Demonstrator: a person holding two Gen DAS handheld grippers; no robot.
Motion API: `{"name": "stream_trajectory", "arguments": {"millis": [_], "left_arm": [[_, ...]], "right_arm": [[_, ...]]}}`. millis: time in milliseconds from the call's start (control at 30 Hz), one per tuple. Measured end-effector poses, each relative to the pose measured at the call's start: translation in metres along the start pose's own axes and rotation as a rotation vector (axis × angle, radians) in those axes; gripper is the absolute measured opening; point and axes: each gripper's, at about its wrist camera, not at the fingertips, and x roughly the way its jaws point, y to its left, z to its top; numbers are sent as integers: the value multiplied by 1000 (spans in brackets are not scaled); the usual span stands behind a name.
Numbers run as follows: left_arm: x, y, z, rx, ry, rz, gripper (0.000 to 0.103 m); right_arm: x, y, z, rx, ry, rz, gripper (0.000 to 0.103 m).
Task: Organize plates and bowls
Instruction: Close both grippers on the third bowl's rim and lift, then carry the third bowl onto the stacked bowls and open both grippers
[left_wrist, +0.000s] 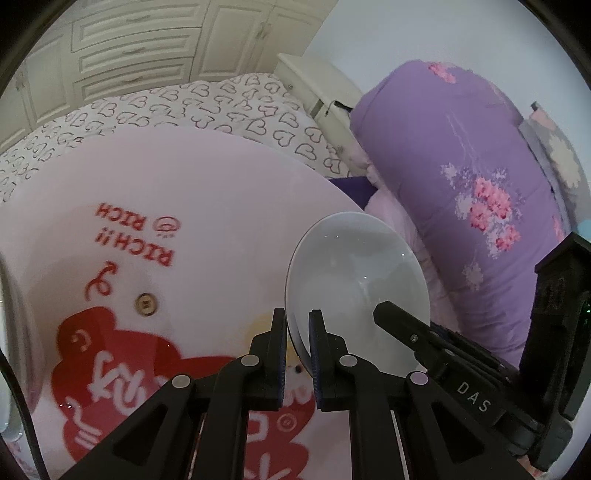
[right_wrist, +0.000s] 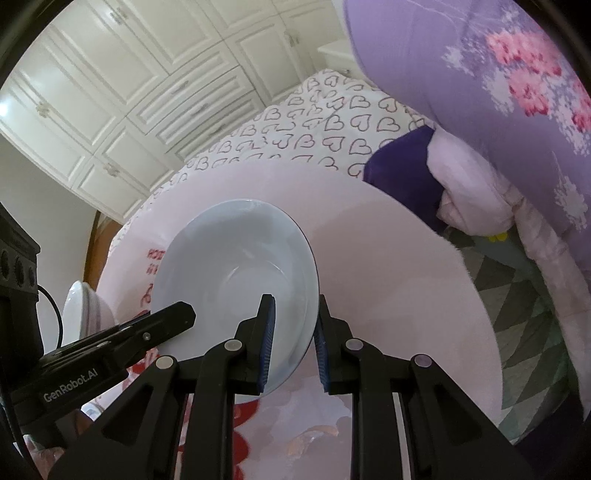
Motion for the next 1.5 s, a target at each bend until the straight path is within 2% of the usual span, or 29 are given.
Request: {"name": "stream_trajectory", "arguments": {"millis": [133,467,667,900,1167,1500], "left_arm": [[-29,15,-4,-20,-18,5,7],[-139,58,-9,-62,-149,50,7],[-196,90,-27,-99,-210,95,7],[-238,122,-52,-143,-241,133,7],[-262,151,-77,-183,-237,150,7],[-243,147,-74,-183,-200,178,7]], "right_arm": [[-9,24,-2,-40,-2,11,20],[-31,115,2,-181,-34,56,20],[-28,169,-1,-253,-26,107,21],[-14,218,-12,-322,8,149,21],[5,242,-26,-375,60,156,21],[22,250,-41,-407,119,135,21]]}}
